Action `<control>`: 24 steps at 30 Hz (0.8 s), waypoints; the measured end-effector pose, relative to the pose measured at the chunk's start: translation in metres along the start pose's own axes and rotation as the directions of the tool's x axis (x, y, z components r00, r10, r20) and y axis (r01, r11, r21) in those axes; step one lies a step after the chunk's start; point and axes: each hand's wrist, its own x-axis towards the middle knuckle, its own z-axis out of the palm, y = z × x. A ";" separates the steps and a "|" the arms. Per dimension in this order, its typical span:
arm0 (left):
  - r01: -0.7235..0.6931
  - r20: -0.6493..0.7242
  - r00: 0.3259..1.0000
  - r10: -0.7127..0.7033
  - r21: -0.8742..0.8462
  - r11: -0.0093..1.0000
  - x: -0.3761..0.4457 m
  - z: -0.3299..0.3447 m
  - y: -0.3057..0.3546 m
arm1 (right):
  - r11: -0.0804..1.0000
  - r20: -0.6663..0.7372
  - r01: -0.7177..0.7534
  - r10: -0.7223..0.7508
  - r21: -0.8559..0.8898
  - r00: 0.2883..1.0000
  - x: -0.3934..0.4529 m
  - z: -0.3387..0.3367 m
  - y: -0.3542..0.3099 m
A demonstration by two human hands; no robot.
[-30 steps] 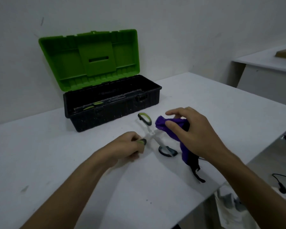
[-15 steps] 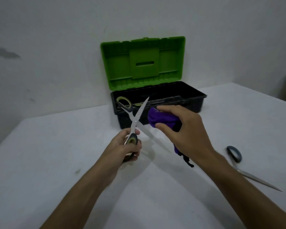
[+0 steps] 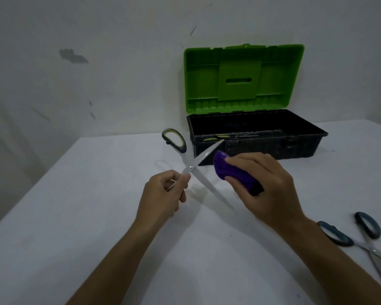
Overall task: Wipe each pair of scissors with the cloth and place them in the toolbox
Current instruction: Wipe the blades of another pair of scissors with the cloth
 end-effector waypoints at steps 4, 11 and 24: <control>-0.064 -0.035 0.997 0.062 -0.056 0.996 -0.006 0.006 0.003 | 0.997 -0.013 0.066 -0.067 -0.045 0.998 0.001 -0.007 0.002; 0.055 0.138 0.990 -0.006 -0.351 0.935 -0.009 0.010 0.019 | 0.993 -0.019 0.078 -0.080 -0.088 0.997 0.005 -0.013 0.003; 0.087 0.319 0.947 0.020 -0.318 0.944 -0.010 0.010 0.017 | 0.995 0.228 0.094 -0.086 -0.027 0.970 0.007 -0.007 -0.007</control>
